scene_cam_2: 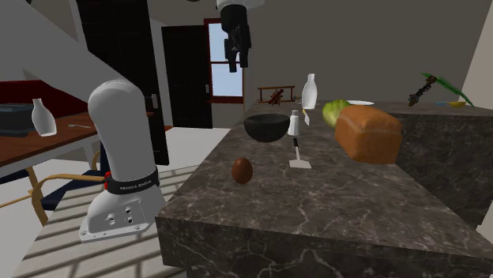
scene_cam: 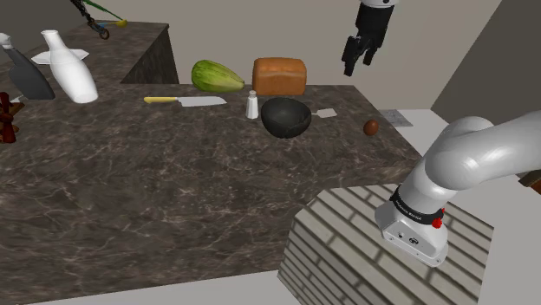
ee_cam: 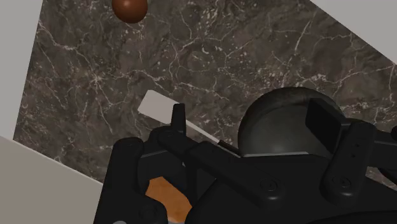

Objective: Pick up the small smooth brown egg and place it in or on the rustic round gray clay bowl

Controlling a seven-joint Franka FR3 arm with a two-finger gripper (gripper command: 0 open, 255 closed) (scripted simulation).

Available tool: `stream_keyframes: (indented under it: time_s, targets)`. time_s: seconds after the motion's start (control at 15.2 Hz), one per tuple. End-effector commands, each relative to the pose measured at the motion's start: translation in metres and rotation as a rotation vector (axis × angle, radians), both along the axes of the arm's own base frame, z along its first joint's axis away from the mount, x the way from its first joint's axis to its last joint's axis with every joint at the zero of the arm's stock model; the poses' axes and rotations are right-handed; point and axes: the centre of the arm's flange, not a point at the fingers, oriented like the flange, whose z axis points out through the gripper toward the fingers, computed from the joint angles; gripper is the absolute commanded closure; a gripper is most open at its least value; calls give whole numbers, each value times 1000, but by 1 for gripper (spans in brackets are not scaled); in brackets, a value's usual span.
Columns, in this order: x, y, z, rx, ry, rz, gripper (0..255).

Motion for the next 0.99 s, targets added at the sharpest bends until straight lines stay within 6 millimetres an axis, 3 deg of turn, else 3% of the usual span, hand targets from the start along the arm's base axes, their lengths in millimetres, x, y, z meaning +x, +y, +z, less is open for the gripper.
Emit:
stream_keyframes:
  time_s: [0.0, 0.92]
  targets:
    - [0, 0, 0, 0, 0, 0, 0]
    - [-36, -136, -136, 117, 5, 37, 0]
